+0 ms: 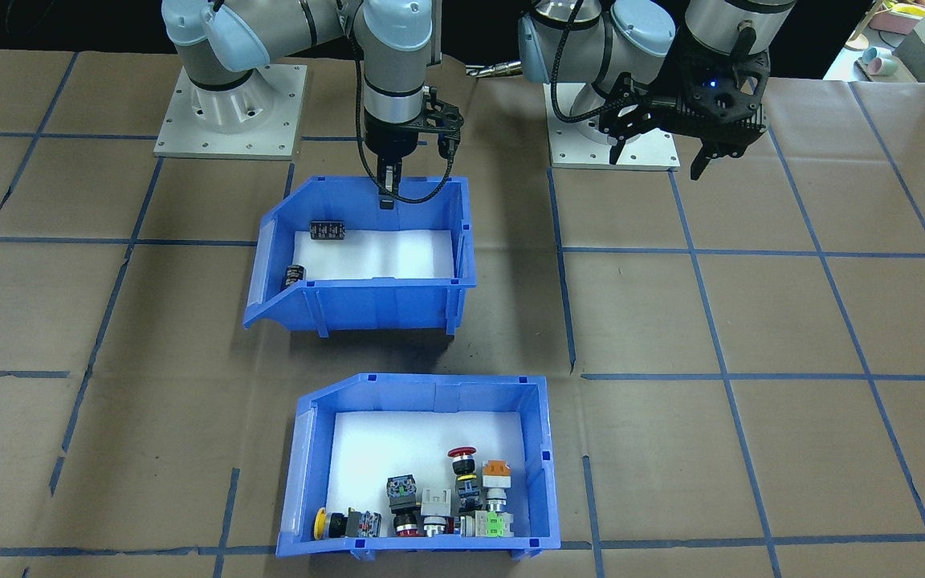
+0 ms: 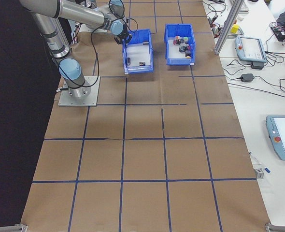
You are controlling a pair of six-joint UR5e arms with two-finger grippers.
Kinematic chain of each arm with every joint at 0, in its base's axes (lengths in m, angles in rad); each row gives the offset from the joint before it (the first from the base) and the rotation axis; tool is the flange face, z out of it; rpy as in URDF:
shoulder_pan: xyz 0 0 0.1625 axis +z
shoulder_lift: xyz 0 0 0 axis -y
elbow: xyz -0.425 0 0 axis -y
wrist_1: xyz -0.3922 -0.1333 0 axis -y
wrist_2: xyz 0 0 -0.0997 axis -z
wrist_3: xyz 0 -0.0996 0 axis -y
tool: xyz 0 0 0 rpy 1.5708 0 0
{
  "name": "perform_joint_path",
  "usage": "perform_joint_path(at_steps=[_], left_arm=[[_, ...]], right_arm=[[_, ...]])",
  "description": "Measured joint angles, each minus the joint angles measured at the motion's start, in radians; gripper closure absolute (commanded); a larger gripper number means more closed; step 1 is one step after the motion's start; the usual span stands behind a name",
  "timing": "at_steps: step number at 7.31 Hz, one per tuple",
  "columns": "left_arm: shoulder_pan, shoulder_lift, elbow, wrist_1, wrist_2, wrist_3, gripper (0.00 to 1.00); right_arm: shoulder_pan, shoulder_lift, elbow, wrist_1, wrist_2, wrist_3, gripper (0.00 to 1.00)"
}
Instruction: Place button box in front
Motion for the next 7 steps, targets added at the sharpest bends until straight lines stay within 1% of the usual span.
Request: perform_joint_path(at_steps=[1,5,6,7], left_arm=[[-0.003,0.006,-0.007,0.001,0.001,-0.001,0.01],[-0.005,-0.005,0.005,0.0,0.002,-0.001,0.01],[-0.005,-0.012,0.009,-0.001,0.001,0.001,0.01],[-0.005,-0.022,0.015,-0.004,0.0,0.002,0.01]], right_arm=[[0.0,0.002,0.0,-0.002,0.001,-0.001,0.0],[-0.013,-0.004,-0.021,0.005,0.013,-0.002,0.0],[-0.022,-0.004,-0.053,0.039,0.012,-0.002,0.0],[-0.03,-0.004,-0.098,0.101,0.009,-0.001,0.0]])
